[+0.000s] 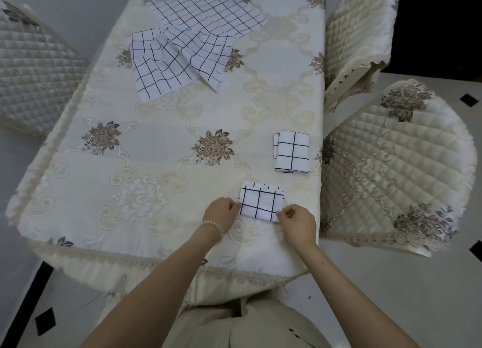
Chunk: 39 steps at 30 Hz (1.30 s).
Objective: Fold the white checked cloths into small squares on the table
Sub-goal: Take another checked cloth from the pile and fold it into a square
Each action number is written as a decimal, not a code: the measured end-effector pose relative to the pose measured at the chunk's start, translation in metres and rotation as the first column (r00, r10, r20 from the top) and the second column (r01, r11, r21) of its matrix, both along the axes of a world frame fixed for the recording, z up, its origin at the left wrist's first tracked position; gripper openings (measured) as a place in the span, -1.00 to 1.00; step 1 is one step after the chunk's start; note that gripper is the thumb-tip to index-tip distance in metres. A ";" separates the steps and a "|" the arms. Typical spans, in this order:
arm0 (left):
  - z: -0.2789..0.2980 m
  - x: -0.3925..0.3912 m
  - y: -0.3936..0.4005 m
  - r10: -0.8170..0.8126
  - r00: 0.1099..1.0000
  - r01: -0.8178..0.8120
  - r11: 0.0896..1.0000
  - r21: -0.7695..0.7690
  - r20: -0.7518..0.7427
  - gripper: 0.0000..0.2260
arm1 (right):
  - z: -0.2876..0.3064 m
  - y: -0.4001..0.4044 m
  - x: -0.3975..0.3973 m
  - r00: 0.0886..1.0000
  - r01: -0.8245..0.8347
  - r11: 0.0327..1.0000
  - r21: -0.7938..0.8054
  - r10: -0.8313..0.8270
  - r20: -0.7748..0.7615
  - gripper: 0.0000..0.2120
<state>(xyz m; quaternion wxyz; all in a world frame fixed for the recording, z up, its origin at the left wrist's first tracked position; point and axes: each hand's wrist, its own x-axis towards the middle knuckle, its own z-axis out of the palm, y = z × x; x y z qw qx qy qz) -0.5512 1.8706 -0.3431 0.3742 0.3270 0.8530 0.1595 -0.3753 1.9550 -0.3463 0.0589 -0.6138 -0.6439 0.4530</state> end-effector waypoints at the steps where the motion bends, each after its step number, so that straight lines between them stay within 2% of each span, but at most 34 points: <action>1: 0.001 0.001 0.000 0.008 1.000 -0.009 1.000 0.011 0.010 -0.66 | 0.000 0.002 0.000 1.000 -0.007 1.000 -0.009 0.007 0.007 -0.90; 4: 0.004 0.000 -0.002 -0.017 1.000 0.017 1.000 0.024 0.017 -0.71 | 0.001 0.006 0.001 1.000 -0.019 0.999 -0.032 0.019 0.009 -0.89; 8: 0.005 0.004 -0.004 -0.131 0.990 0.129 0.991 -0.040 -0.046 -0.64 | 0.003 0.006 0.001 0.999 -0.040 0.999 -0.021 0.041 0.025 -0.89; 14: 0.001 0.008 -0.006 -0.013 0.999 0.013 1.000 0.017 -0.032 -0.67 | 0.005 0.007 -0.007 0.984 -0.121 0.993 0.006 0.120 0.134 -0.81; 18: 0.001 0.009 -0.009 -0.059 0.995 0.058 0.998 -0.010 -0.084 -0.74 | 0.005 0.008 -0.011 0.966 -0.178 0.984 0.033 0.168 0.195 -0.84; 23: -0.002 0.013 -0.006 -0.099 0.984 0.091 0.994 -0.059 -0.146 -0.78 | 0.002 0.006 -0.018 0.926 -0.301 0.943 0.142 0.254 0.278 -0.84; 27: -0.002 0.015 -0.006 -0.165 0.963 0.152 0.985 -0.076 -0.213 -0.82 | -0.009 0.000 -0.015 0.959 -0.225 0.936 0.271 0.164 0.229 -0.83; 30: -0.004 0.018 -0.007 -0.129 0.956 0.115 0.991 -0.069 -0.263 -0.83 | -0.020 -0.006 -0.011 0.989 -0.100 0.931 0.350 0.053 0.141 -0.77; 33: -0.013 0.024 -0.009 -0.214 0.788 0.287 0.957 0.037 -0.577 -0.89 | -0.025 -0.010 -0.012 0.998 0.004 0.934 0.357 -0.024 0.051 -0.73; 34: -0.015 0.027 -0.008 -0.230 0.742 0.368 0.925 0.096 -0.630 -0.78 | -0.026 -0.010 -0.013 0.999 0.022 0.935 0.355 -0.038 0.038 -0.73; 36: -0.020 0.032 -0.004 -0.336 0.702 0.536 0.830 0.154 -0.628 -0.61 | -0.028 -0.011 -0.013 0.999 0.036 0.935 0.352 -0.046 0.020 -0.73; 38: -0.021 0.032 0.000 -0.454 0.640 0.633 0.769 0.090 -0.620 -0.58 | -0.029 -0.010 -0.012 0.999 0.038 0.937 0.346 -0.043 0.007 -0.74; 39: -0.024 0.030 0.001 -0.477 0.623 0.633 0.773 0.042 -0.620 -0.59 | -0.029 -0.010 -0.012 0.999 0.041 0.939 0.343 -0.044 -0.001 -0.74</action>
